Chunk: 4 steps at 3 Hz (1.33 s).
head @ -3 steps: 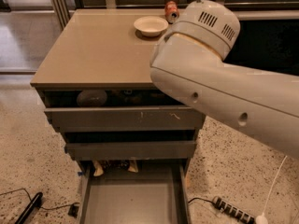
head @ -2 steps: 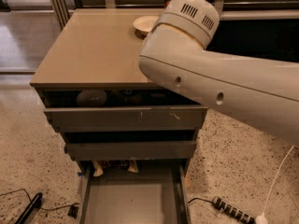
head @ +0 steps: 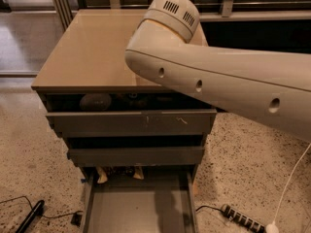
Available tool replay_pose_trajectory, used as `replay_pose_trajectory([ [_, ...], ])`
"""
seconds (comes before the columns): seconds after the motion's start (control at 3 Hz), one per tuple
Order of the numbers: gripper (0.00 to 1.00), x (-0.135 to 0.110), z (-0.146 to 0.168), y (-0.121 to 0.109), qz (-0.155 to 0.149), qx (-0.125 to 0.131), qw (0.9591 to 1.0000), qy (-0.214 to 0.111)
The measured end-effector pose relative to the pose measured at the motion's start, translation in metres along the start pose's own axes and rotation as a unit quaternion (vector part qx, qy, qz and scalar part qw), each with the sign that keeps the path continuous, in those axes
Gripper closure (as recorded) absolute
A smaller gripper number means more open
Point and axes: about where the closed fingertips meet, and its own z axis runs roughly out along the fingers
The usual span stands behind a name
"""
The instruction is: Pick water bottle from bottom drawer and place on counter
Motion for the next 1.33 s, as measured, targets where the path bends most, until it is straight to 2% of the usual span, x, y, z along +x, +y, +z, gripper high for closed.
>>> replay_pose_trajectory([
  [0.33,1.00,0.000,0.000,0.000,0.000,0.000,1.0000,0.000],
  [0.67,1.00,-0.005,0.015,0.000,0.006,0.000,0.9999,-0.010],
  [1.0,1.00,-0.019,0.041,-0.002,0.005,-0.003,0.9998,-0.019],
  [1.33,1.00,-0.048,0.092,-0.005,0.007,-0.022,0.9990,-0.038],
])
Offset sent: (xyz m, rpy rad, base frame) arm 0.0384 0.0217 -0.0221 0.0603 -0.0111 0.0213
